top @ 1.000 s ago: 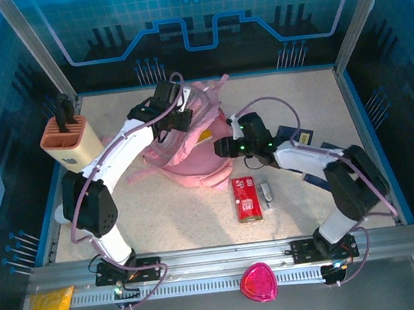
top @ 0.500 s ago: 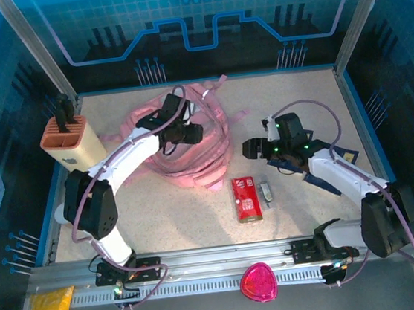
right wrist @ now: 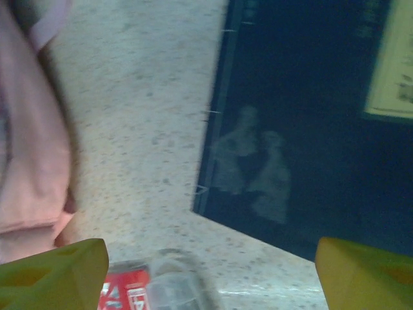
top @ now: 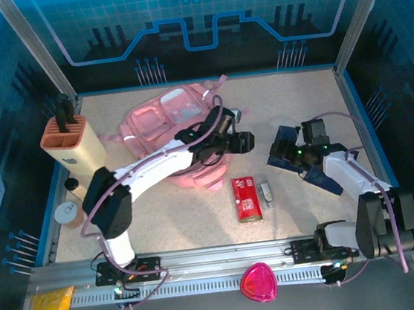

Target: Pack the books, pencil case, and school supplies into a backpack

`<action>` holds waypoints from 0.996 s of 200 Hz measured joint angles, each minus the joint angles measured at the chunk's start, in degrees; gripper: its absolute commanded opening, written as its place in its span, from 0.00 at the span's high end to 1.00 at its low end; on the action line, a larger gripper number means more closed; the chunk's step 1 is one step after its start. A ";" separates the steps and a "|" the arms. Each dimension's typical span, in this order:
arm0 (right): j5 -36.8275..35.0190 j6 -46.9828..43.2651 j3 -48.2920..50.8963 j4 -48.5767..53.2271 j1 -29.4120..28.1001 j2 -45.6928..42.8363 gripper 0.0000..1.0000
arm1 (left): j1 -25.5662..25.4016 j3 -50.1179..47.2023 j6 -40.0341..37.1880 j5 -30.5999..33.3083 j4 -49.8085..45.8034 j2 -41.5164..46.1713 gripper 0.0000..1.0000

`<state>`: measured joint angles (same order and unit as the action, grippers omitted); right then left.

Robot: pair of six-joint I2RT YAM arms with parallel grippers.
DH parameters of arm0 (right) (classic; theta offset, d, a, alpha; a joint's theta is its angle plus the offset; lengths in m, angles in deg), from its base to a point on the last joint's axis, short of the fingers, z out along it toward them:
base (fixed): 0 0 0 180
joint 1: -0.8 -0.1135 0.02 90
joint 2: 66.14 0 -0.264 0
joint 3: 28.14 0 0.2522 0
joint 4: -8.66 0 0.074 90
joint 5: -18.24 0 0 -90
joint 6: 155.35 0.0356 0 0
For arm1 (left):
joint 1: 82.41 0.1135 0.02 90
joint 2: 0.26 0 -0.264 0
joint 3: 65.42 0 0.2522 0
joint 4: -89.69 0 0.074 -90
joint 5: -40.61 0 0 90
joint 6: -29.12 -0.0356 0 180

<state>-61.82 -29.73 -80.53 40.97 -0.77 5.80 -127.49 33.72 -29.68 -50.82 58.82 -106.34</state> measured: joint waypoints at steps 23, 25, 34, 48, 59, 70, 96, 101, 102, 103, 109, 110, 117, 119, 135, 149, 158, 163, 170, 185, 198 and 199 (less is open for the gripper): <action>-0.55 1.36 0.57 -0.72 2.75 1.07 0.22 | -0.31 1.51 3.34 -1.73 3.02 -5.35 0.45; -0.52 1.25 0.57 -0.96 2.99 1.31 0.23 | -0.31 1.57 3.63 -1.81 3.26 -5.73 0.46; -0.50 1.46 0.57 -1.79 3.76 2.16 0.24 | -0.31 2.05 4.87 -2.38 3.98 -7.54 0.47; -0.13 1.53 0.55 -3.23 4.79 4.28 0.25 | -0.31 2.32 6.19 -2.80 4.83 -9.46 0.48; 0.24 1.46 0.52 -3.96 5.18 6.14 0.26 | -0.31 2.34 6.73 -2.93 5.40 -10.40 0.48; 0.94 1.49 0.48 -4.59 5.27 8.26 0.27 | -0.31 2.34 7.52 -2.95 5.97 -11.10 0.48; 1.86 1.64 -0.50 -5.46 5.40 11.74 0.30 | -0.31 2.40 9.27 -2.97 7.17 -12.04 0.51; 2.19 1.66 -0.85 -5.84 5.38 12.15 0.30 | -0.33 2.40 9.46 -2.93 7.39 -12.15 0.51; 2.25 1.66 -0.90 -5.86 5.38 12.22 0.30 | -0.31 2.40 9.46 -2.95 7.39 -12.17 0.51; 2.32 1.66 -0.96 -5.97 5.35 12.26 0.30 | -0.31 2.40 9.46 -2.93 7.41 -12.17 0.51; 2.60 1.66 -1.38 -6.34 5.22 12.90 0.30 | -0.31 2.40 9.73 -2.91 7.58 -12.24 0.52; 2.62 1.68 -1.49 -6.45 5.20 13.03 0.30 | -0.31 2.40 9.81 -2.89 7.63 -12.24 0.52; 2.75 1.66 -1.99 -6.69 4.96 13.86 0.30 | -0.31 2.40 10.14 -2.69 8.02 -12.26 0.52; 2.78 1.66 -2.10 -6.71 4.92 14.05 0.30 | -0.31 2.40 10.34 -2.60 8.13 -12.28 0.52; 3.17 1.60 -3.39 -7.21 4.04 15.61 0.31 | -0.20 2.38 11.17 -1.92 9.07 -12.28 0.52; 3.52 1.44 -4.28 -7.67 3.06 16.74 0.32 | 0.09 2.19 12.00 -1.84 9.94 -12.31 0.52; 3.61 1.40 -4.79 -7.78 2.27 17.27 0.33 | 0.33 2.05 12.26 -1.75 10.25 -12.37 0.53; 3.61 1.27 -4.90 -7.96 1.75 17.42 0.33 | 0.48 1.84 12.39 -1.55 10.51 -12.37 0.53; 3.63 1.16 -4.94 -8.17 0.98 17.46 0.34 | 0.74 1.53 12.46 -1.33 10.69 -12.37 0.53; 3.82 0.79 -4.92 -8.09 -0.94 17.42 0.35 | 1.49 0.81 12.46 -1.18 11.21 -12.39 0.53; 3.87 0.39 -4.48 -7.93 -2.05 16.79 0.36 | 2.12 0.70 12.44 -1.18 11.37 -12.59 0.54; 3.85 0.35 -4.44 -7.87 -2.10 16.70 0.36 | 2.16 0.70 12.44 -1.18 11.39 -12.61 0.54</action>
<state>-57.98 -29.38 -84.97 33.10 -2.87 22.50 -125.33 34.42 -17.24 -52.00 70.21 -118.95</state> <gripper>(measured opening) 0.648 0.467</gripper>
